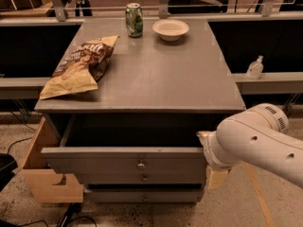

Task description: Open top drawer

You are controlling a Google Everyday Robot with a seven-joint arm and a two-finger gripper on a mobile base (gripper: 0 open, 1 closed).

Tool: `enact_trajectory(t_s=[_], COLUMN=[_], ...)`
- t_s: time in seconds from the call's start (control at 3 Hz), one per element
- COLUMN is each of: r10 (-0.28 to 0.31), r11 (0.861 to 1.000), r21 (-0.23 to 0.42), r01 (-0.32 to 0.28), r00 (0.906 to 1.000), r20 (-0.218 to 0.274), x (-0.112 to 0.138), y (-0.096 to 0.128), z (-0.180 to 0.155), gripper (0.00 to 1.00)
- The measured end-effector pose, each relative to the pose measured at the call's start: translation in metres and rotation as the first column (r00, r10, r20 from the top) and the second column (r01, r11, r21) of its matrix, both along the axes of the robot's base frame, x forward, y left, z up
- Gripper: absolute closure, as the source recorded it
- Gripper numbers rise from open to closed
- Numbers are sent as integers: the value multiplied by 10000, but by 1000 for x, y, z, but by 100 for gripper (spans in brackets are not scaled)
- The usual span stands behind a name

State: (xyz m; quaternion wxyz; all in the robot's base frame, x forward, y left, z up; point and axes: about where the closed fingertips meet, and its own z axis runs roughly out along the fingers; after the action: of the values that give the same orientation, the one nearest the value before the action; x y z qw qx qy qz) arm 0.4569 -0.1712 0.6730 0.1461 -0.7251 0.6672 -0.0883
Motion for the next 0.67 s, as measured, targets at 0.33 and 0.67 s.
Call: enact_trajectory(t_s=[0.33,0.67], r10=[10,-207], r11=[10000,9986], r21=[-12,-475], r01=[-10,229], r00=[10000,9987], r20=[6,460], x=[0,-11], y=[0,-9], z=[0,44], gripper=[42,71])
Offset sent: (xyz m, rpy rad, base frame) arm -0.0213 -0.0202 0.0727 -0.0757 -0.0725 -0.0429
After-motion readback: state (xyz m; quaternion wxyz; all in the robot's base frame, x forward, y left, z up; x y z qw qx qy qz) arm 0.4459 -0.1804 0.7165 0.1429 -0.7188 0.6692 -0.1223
